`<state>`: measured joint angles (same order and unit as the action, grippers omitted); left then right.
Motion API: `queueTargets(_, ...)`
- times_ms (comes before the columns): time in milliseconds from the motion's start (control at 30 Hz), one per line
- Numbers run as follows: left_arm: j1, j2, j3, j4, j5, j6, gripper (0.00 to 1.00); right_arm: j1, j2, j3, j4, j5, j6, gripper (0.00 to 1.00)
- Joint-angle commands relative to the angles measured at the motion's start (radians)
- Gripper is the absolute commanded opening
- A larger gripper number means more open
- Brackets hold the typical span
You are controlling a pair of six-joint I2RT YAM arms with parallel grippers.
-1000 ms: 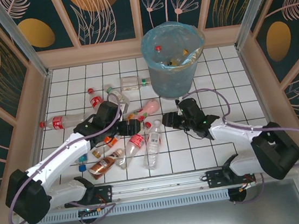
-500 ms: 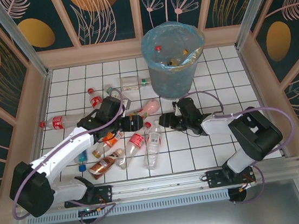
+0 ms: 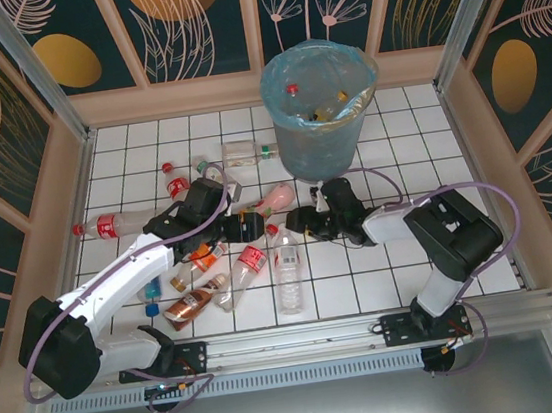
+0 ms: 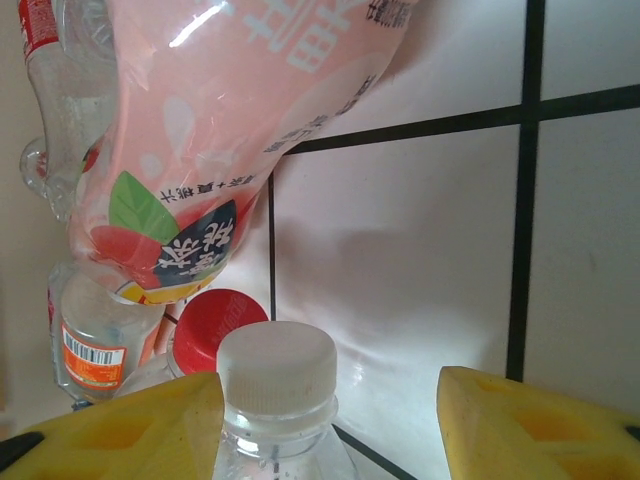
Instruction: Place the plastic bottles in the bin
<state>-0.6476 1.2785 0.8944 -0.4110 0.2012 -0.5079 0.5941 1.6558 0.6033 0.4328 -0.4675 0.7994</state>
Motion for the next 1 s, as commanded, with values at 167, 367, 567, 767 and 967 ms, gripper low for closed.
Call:
queueTargets(167,-0.003,0.007,0.000,0.014,-0.006,0.009,0.78,0.005,0.046,0.092,-0.039,-0.030,-0.044,0.62)
queueTargets(367,-0.004,0.015,0.002,0.023,0.000,0.016,0.78,0.017,0.079,0.135,-0.118,-0.016,-0.081,0.62)
queueTargets(567,-0.004,0.008,-0.008,0.027,-0.002,0.014,0.78,0.030,0.105,0.136,-0.110,-0.029,-0.078,0.61)
queueTargets(767,-0.005,0.007,-0.011,0.034,-0.006,0.002,0.78,0.039,0.132,0.142,-0.108,-0.028,-0.077,0.58)
queueTargets(967,-0.004,-0.005,-0.007,0.034,-0.015,-0.010,0.78,0.036,0.118,0.126,-0.112,-0.003,-0.078,0.50)
